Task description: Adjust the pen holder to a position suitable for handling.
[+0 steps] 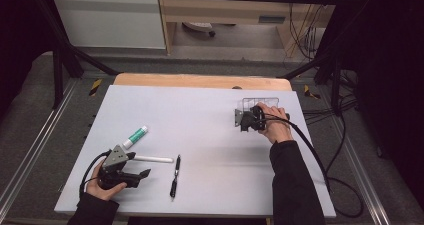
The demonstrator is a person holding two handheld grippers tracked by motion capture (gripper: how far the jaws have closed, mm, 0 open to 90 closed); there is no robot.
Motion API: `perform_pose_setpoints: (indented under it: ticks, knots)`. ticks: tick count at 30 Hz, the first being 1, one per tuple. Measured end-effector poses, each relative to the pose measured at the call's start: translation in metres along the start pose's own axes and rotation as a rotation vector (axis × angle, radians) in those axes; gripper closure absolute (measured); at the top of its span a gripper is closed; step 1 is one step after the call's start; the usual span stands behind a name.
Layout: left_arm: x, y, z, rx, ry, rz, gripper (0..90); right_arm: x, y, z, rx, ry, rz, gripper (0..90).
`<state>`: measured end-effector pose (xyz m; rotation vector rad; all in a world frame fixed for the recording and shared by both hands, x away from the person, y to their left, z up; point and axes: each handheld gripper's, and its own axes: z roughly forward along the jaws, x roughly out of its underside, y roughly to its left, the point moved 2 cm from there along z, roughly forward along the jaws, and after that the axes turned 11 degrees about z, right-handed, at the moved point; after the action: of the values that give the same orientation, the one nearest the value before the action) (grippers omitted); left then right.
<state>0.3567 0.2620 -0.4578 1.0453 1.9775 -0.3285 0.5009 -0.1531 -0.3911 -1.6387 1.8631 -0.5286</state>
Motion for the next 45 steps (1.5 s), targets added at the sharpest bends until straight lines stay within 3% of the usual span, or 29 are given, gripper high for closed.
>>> perform_pose_setpoints:
  ticks: [11, 20, 31, 38, 45]
  knots:
    - [0.000, 0.000, 0.000, 0.000, 0.002, 0.001, 14.6, -0.002, 0.001, -0.016, 0.009, -0.010, 0.068, 89.6]
    - [0.000, -0.001, 0.000, 0.000, 0.002, 0.002, 14.6, -0.025, 0.010, -0.037, 0.003, -0.043, 0.037, 89.6]
    - [-0.001, -0.001, 0.001, 0.001, 0.001, 0.004, 14.7, -0.070, 0.030, -0.056, -0.034, -0.068, -0.006, 89.4]
    - [-0.001, -0.002, 0.000, 0.001, 0.001, 0.005, 14.7, -0.098, 0.045, -0.058, -0.059, -0.075, -0.050, 89.3]
    - [-0.001, -0.002, 0.001, 0.002, 0.001, 0.007, 14.6, -0.114, 0.053, -0.050, -0.087, -0.097, -0.081, 89.4]
